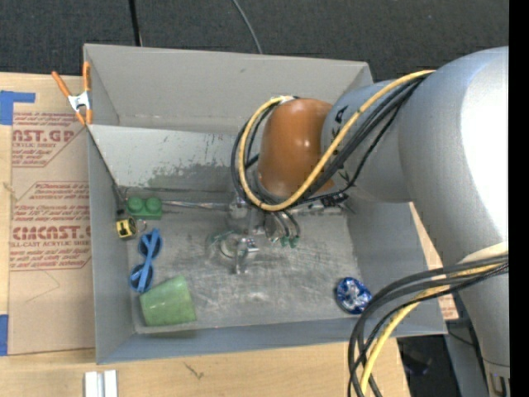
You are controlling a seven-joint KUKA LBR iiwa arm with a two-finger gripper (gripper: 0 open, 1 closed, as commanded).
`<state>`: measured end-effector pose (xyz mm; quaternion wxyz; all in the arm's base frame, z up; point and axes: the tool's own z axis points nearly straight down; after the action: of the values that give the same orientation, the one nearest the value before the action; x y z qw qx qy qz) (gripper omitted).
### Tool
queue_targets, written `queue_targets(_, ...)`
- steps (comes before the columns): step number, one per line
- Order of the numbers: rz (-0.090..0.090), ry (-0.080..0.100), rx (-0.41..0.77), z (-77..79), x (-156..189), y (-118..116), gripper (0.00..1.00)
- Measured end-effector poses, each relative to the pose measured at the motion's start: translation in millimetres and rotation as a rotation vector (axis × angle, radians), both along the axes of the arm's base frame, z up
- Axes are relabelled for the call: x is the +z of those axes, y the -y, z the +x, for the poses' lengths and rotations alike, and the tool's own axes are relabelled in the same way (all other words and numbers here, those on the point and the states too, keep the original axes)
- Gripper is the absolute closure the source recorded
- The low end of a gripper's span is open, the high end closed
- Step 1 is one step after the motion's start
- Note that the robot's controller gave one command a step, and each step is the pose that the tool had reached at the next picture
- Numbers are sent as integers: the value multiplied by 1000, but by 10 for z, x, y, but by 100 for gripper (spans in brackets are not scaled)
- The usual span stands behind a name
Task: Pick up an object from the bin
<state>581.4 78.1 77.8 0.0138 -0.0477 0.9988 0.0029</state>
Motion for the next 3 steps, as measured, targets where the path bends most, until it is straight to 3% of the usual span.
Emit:
queue_targets(1, 1, 6, 0, 11, 44, -5, 100)
queue_targets(2, -7, -15, 120, -18, 1682, -200, 100)
queue_targets(3, -10, -32, 173, -9, 873, -203, 100)
